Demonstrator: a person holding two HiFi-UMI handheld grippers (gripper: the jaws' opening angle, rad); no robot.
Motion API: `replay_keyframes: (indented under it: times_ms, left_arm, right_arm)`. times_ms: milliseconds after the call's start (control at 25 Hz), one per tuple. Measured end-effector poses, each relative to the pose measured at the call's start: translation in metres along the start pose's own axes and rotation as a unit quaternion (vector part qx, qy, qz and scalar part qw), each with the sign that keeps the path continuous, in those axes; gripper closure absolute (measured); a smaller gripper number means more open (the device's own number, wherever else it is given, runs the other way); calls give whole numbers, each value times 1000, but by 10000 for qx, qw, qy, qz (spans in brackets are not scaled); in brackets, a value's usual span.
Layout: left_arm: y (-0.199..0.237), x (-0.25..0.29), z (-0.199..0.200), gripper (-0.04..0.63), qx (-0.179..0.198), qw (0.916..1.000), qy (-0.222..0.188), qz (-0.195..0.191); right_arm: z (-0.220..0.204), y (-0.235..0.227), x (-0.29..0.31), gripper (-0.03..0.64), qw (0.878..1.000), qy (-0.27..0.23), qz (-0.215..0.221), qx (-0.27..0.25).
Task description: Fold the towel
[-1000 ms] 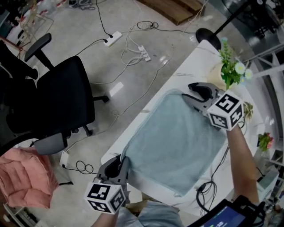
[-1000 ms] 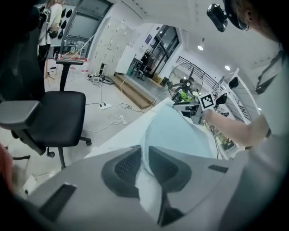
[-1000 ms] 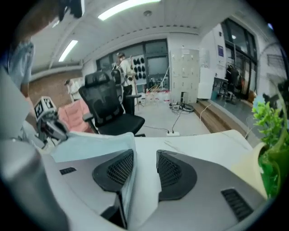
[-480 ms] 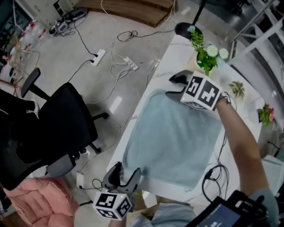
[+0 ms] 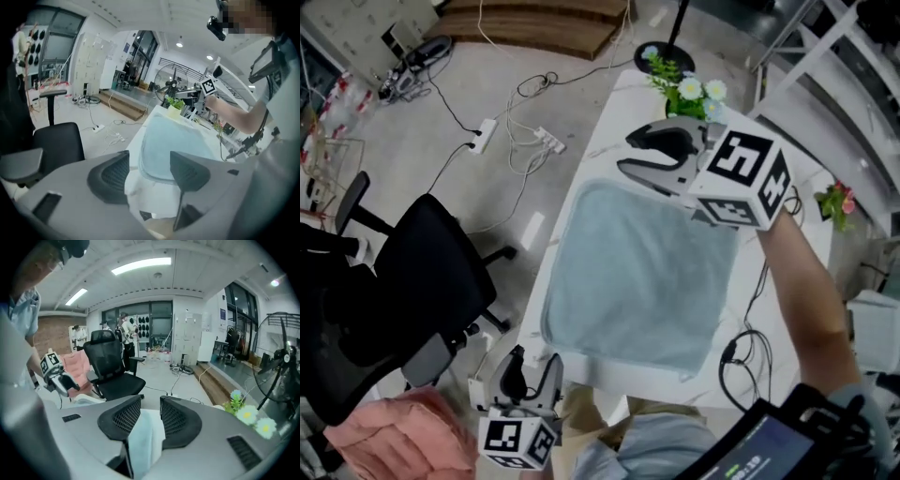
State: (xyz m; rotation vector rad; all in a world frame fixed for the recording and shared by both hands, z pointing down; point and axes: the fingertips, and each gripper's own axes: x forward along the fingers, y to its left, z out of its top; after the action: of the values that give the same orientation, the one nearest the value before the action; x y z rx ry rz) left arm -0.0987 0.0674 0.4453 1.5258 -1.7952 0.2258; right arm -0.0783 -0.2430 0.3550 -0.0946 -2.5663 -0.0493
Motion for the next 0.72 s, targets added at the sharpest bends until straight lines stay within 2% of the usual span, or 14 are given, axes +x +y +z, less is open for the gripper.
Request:
replay_keyframes:
  times_ms: [120,240,360,440,480,600,720]
  left_arm:
    - [-5,12,8,328,802,9966,-13,-184]
    - [-16,42,9,339,1628,9841,282,-659]
    - [-25,66,8,375,2416,9644,519,-940]
    - [-20,79,6,404,2965,9490,604,-881]
    - [-17,84,4,416,3193,9417,642,-848]
    - [-9,89,-5,426,3738,9196,844,-859]
    - [-4,92,-9,429,4201,8979,913,-946]
  right_arm:
    - [-34,41,-48,469,9983,505,-239,-161]
    - [-104,89,-102,483,9889,1111,-911,388]
    - [-162,157,-143,549,9703,1131,-1576,1444]
    - [-180,202,-144,566,9580,820,-1790,2087]
    - [-186,221,-139,566,9544,717,-1827,2249]
    - [-206,264,-116,566,9541,846,-1687,2324]
    - [-239,287,-106,569,9544,1554,-1581,1998]
